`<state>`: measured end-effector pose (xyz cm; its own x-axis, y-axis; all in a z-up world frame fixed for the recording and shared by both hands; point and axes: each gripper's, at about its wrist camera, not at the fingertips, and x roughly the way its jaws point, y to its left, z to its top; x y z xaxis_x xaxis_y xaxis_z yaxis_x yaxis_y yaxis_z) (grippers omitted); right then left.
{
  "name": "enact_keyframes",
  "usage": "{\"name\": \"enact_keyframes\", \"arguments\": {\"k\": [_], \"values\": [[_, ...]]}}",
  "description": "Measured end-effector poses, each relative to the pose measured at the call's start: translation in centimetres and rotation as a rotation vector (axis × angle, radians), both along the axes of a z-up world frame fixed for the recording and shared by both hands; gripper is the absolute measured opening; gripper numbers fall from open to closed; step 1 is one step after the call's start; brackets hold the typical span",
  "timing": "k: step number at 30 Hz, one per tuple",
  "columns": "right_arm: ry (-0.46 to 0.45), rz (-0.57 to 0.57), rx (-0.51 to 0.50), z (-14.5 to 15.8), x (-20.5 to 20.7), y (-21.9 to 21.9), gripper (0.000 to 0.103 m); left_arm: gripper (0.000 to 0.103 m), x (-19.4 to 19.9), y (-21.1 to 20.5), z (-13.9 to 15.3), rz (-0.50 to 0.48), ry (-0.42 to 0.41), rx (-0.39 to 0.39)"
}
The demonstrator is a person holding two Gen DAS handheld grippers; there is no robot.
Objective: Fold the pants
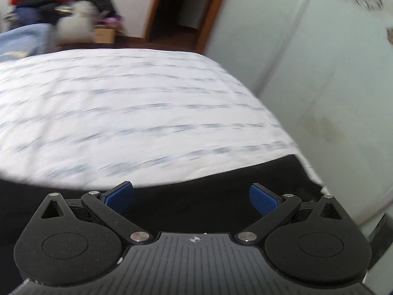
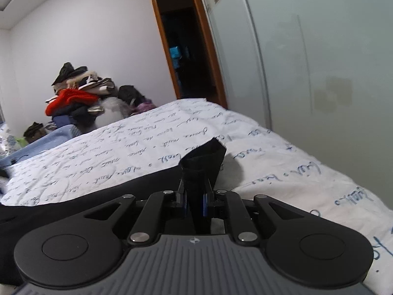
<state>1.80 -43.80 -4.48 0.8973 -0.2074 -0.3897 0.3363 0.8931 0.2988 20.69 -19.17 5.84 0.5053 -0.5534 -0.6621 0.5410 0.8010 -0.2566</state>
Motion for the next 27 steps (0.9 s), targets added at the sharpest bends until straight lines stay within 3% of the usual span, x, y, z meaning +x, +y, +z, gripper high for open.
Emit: {"name": "enact_keyframes", "arguments": {"k": [6,10,18,23,25,26,27], "values": [[-0.014,0.008,0.032,-0.1,-0.6,-0.6,0.010,0.102,-0.1,-13.3,0.1,-0.195,0.068,0.102],[-0.017,0.019,0.036,-0.3,-0.7,-0.5,0.010,0.098,-0.5,-20.6,-0.8,-0.319,0.114,0.256],[-0.030,0.039,0.059,-0.5,-0.8,-0.8,0.010,0.096,-1.0,-25.8,-4.1,-0.406,0.151,0.436],[-0.035,0.044,0.058,-0.4,-1.1,-0.7,0.010,0.069,-0.6,-26.3,-5.1,-0.400,0.144,0.471],[-0.036,0.046,0.056,-0.4,-1.1,-0.7,0.010,0.044,-0.4,-26.2,-5.2,-0.385,0.123,0.476],[-0.035,0.045,0.054,-0.4,-1.1,-0.7,0.010,0.040,-0.2,-26.0,-5.2,-0.371,0.112,0.472],[-0.035,0.046,0.053,-0.4,-1.2,-0.7,0.010,0.027,0.1,-25.8,-5.2,-0.360,0.113,0.462]]}}
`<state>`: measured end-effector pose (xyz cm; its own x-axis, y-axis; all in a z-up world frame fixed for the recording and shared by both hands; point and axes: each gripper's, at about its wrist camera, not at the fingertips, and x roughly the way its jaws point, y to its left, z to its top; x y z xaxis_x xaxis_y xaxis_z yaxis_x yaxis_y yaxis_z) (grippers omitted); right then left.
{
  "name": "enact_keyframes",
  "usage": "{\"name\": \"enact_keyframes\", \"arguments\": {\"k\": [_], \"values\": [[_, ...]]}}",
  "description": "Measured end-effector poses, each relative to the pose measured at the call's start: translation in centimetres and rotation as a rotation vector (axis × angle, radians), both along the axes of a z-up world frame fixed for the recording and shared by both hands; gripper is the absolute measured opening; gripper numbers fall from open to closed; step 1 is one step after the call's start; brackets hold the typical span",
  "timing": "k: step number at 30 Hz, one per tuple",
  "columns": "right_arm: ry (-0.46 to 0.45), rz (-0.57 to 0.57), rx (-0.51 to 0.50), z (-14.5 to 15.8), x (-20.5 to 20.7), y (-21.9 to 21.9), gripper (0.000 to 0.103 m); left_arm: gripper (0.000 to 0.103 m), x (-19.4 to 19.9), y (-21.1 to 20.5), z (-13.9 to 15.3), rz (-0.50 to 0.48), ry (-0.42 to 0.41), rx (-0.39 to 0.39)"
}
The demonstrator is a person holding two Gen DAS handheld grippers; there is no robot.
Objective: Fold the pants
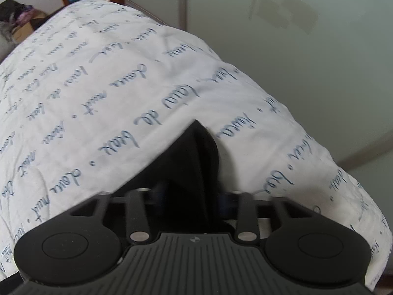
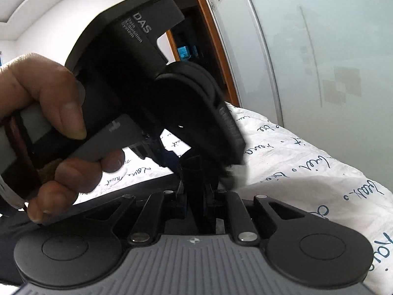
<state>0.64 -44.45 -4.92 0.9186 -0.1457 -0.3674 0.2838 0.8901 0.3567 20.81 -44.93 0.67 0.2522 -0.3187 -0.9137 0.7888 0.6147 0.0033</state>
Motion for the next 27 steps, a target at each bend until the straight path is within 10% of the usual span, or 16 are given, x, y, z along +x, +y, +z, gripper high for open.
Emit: {"name": "enact_keyframes", "arguments": {"k": [12,27], "values": [[-0.035,0.052,-0.111,1.1,-1.5,2.3,0.011,0.010,0.8,7.1,1.5,0.133,0.043,-0.235],[0.024,0.547,-0.127,2.6,1.6,19.4,0.011,0.011,2.7,39.5,1.1,0.637,0.092,-0.454]]}}
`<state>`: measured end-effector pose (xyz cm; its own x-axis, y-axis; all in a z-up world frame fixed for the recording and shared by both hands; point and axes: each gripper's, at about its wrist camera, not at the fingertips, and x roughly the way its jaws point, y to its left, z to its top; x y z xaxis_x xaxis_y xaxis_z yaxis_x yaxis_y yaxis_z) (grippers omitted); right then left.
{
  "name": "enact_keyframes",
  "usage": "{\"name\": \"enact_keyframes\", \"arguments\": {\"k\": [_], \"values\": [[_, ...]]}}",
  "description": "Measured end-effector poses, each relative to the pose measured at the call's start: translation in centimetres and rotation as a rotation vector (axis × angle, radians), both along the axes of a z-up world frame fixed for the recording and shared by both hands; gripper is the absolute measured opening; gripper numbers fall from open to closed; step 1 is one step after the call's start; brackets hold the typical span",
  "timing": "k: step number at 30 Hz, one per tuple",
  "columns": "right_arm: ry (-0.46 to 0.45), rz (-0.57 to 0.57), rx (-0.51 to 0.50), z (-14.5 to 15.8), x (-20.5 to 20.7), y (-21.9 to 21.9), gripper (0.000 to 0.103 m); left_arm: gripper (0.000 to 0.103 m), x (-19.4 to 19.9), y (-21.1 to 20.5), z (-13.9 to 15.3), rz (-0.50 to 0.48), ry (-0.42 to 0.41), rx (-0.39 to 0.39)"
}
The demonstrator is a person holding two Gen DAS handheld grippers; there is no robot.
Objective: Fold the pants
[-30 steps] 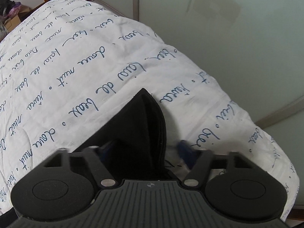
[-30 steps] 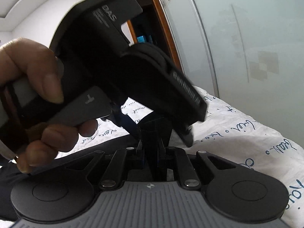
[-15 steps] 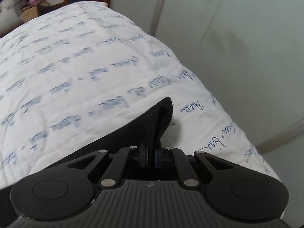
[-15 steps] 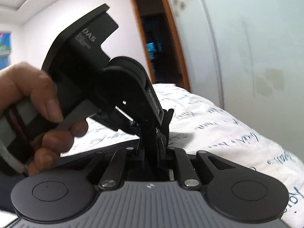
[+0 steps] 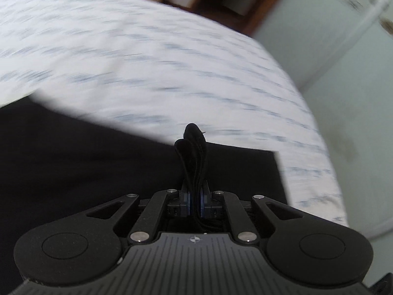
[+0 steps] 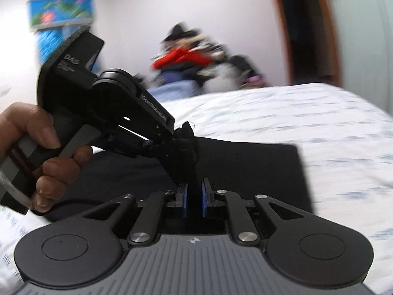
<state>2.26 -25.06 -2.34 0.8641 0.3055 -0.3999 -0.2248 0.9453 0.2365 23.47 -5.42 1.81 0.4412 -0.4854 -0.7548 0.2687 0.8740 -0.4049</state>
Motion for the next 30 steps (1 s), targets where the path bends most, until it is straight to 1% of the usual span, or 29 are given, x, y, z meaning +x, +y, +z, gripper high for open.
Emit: {"name": "enact_keyframes", "arguments": {"k": [1,2,4,6,7,9,11,13,15,16,18,20,22,24,27,28,30], "values": [[0.008,0.040,-0.024,-0.1,0.2,1.8,0.011,0.011,0.2,1.8,-0.6,0.021,0.013,0.007],[0.012,0.075,-0.051,-0.2,0.4,3.3,0.011,0.011,0.3,3.4,-1.1,0.042,0.029,-0.003],[0.022,0.127,-0.112,-0.5,0.7,6.2,0.011,0.013,0.9,6.3,-2.2,0.055,0.071,-0.060],[0.038,0.152,-0.174,-1.0,1.0,8.4,0.011,0.014,1.4,8.3,-2.9,0.056,0.103,-0.137],[0.041,0.154,-0.210,-1.2,1.0,9.7,0.011,0.014,1.6,8.9,-3.1,0.061,0.108,-0.162],[0.044,0.151,-0.257,-1.3,1.1,10.8,0.011,0.013,1.7,9.8,-3.0,0.072,0.092,-0.187],[0.045,0.151,-0.255,-1.1,1.1,11.2,0.011,0.012,1.5,10.5,-2.6,0.081,0.063,-0.193],[0.054,0.154,-0.243,-1.0,1.3,11.2,0.011,0.011,1.4,11.0,-2.8,0.077,0.063,-0.201],[0.064,0.153,-0.255,-1.3,1.5,11.7,0.011,0.009,1.1,11.4,-3.2,0.079,0.069,-0.212],[0.067,0.151,-0.260,-1.4,2.2,12.2,0.011,0.007,0.8,11.5,-3.4,0.082,0.067,-0.223],[0.053,0.143,-0.257,-1.4,2.1,12.4,0.011,0.005,0.3,11.8,-3.5,0.094,0.065,-0.250],[0.037,0.145,-0.229,-1.1,1.7,12.3,0.011,0.004,-0.1,12.1,-3.3,0.111,0.061,-0.268],[0.035,0.156,-0.229,-1.0,1.7,12.3,0.011,0.004,-0.5,12.8,-3.0,0.125,0.055,-0.284],[0.029,0.174,-0.230,-0.9,1.8,12.8,0.011,0.004,-0.9,13.5,-2.6,0.139,0.046,-0.288],[0.031,0.210,-0.212,-1.1,3.2,13.6,0.011,0.004,-1.3,14.6,-1.9,0.155,0.023,-0.274],[0.030,0.221,-0.222,-1.2,3.3,14.0,0.011,0.004,-1.3,14.9,-2.0,0.165,0.020,-0.264],[0.035,0.241,-0.236,-1.6,3.8,14.8,0.011,0.004,-1.0,15.5,-2.7,0.189,0.042,-0.244]]}}
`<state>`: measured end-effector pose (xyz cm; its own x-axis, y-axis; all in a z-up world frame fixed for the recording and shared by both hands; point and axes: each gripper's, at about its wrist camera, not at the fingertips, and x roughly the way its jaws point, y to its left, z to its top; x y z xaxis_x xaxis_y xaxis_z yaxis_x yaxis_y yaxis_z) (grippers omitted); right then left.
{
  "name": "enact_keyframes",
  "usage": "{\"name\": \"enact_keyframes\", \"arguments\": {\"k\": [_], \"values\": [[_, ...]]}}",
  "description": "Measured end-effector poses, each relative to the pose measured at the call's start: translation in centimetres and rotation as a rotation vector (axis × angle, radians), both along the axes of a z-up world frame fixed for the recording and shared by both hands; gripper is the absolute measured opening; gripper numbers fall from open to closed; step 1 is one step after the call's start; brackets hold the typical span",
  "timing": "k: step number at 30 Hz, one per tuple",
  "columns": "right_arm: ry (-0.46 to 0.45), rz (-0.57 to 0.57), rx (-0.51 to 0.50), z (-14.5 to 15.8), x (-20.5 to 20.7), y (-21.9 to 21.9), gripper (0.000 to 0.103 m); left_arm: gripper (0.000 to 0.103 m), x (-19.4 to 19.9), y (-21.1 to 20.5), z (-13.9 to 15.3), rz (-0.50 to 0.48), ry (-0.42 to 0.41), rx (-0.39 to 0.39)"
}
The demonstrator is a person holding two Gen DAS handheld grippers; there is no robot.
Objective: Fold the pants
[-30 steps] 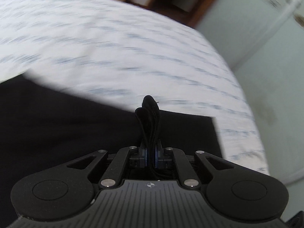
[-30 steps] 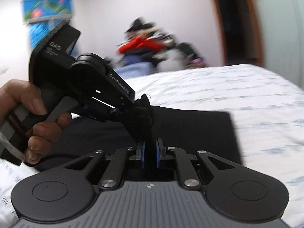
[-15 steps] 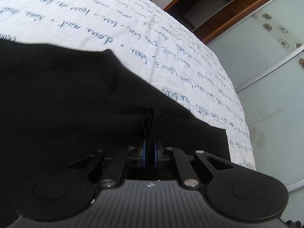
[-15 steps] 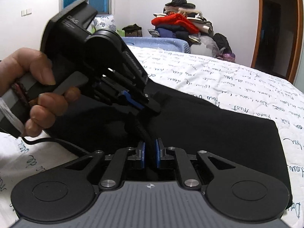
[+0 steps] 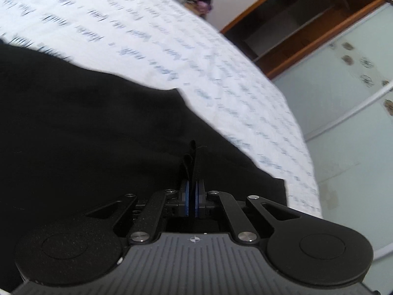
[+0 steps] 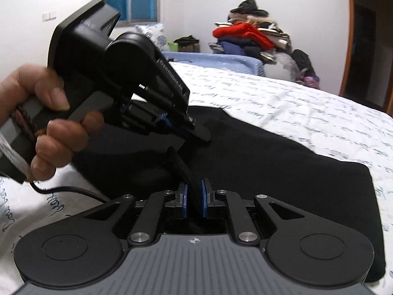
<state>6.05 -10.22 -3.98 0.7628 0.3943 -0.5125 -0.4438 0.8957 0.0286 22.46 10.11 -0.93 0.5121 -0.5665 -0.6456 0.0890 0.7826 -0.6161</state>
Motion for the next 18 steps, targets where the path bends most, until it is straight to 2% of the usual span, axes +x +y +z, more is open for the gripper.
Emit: {"name": "enact_keyframes", "arguments": {"k": [2,3,5,6,7,8,9,10,14,16,18], "values": [[0.022,0.004,-0.015,-0.6,0.3,0.7,0.011,0.006,0.1,0.5,-1.0,0.006,0.025,-0.010],[0.020,0.000,-0.025,-0.7,0.4,0.9,0.011,0.018,0.0,0.8,-1.2,0.013,0.027,-0.031],[0.013,0.000,-0.043,-0.8,0.2,1.1,0.015,0.019,-0.3,1.4,-1.2,0.022,0.033,-0.092],[0.014,0.004,-0.043,-0.8,0.0,1.0,0.018,0.026,-0.6,1.8,-1.1,0.032,0.033,-0.111],[0.019,0.005,-0.034,-0.7,0.0,0.6,0.030,0.032,-1.1,2.4,-0.8,0.048,0.021,-0.123],[0.026,0.007,-0.014,-0.6,-0.5,0.1,0.038,0.034,-1.7,3.1,-0.4,0.061,0.006,-0.136],[0.038,0.019,0.026,-0.4,-0.7,-0.6,0.043,0.039,-2.5,3.9,0.0,0.083,-0.005,-0.136],[0.050,0.041,0.083,-0.1,-1.2,-1.6,0.050,0.040,-3.6,4.9,0.6,0.115,-0.024,-0.121],[0.063,0.060,0.274,2.0,-3.1,-5.7,0.052,0.040,-8.9,10.7,4.3,0.246,-0.158,-0.025],[0.034,0.043,0.297,3.1,-2.7,-6.6,0.054,0.041,-11.8,14.0,6.4,0.341,-0.226,0.031],[-0.001,0.027,0.269,3.9,-1.2,-6.2,0.070,0.047,-14.4,17.2,8.2,0.439,-0.271,0.081]]}}
